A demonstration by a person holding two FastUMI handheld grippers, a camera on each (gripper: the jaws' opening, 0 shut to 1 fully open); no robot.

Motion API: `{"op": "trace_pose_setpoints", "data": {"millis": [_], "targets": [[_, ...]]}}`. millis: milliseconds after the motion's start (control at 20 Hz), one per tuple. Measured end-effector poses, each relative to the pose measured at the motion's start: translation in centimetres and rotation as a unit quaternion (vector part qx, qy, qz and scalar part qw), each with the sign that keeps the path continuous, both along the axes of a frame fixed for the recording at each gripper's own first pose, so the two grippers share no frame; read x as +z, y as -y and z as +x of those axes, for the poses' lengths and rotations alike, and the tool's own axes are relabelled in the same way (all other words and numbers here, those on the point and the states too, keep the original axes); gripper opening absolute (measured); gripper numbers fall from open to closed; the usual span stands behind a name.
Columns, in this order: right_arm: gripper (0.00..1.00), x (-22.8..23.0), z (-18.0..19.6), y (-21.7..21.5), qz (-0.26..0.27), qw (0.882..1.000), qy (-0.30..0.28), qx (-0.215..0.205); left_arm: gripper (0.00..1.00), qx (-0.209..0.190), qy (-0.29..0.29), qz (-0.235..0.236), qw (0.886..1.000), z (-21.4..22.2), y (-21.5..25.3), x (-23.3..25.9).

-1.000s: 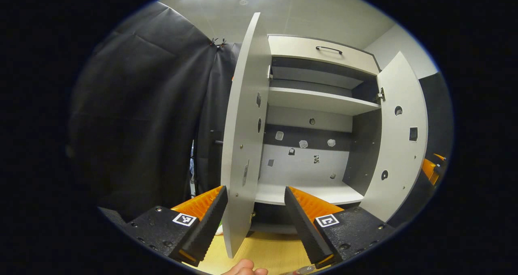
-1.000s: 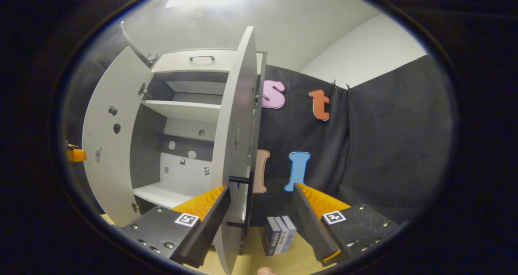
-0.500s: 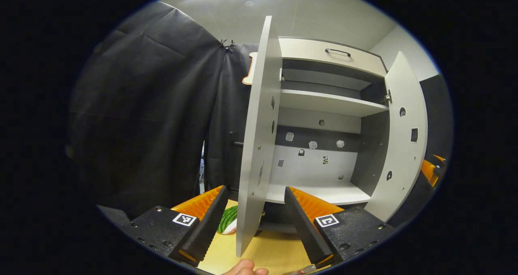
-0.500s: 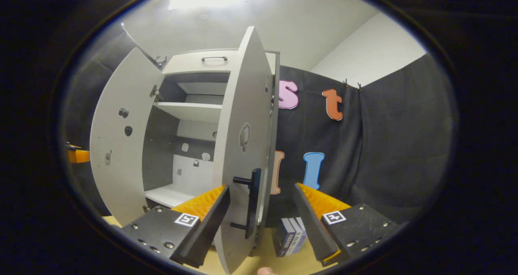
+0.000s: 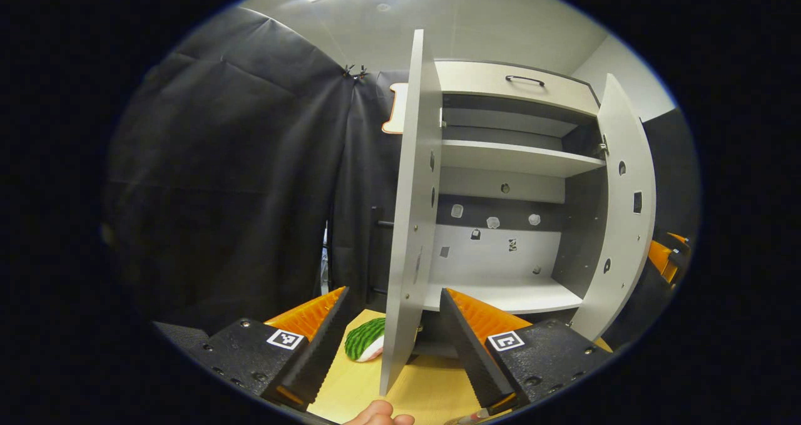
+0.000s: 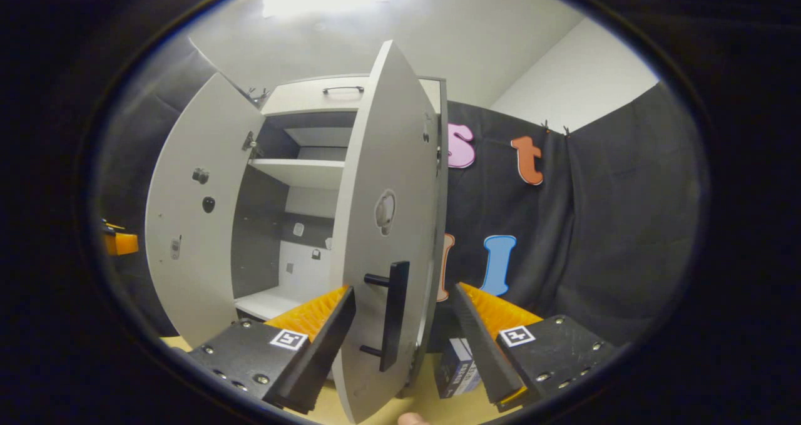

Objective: Grasp the bottle in the cabinet with the left hand and place it on the coaster, then close the right door with the right hand and the left door with the left hand.

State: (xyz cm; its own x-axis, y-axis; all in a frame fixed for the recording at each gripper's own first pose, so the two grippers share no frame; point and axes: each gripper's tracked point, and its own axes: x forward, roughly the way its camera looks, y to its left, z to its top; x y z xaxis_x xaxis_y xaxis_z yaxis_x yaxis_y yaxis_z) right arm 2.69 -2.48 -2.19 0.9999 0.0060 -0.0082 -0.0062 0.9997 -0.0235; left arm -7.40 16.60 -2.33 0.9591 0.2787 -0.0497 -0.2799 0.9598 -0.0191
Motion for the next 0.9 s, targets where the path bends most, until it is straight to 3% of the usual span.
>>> {"op": "trace_pose_setpoints", "data": {"millis": [900], "targets": [[0.93, -0.1, 2.4, -3.2, -0.002, 1.000, 0.001, 0.026, 0.92, 0.046, -0.014, -0.005, 0.999, -1.4, -0.7, -0.1]]}}
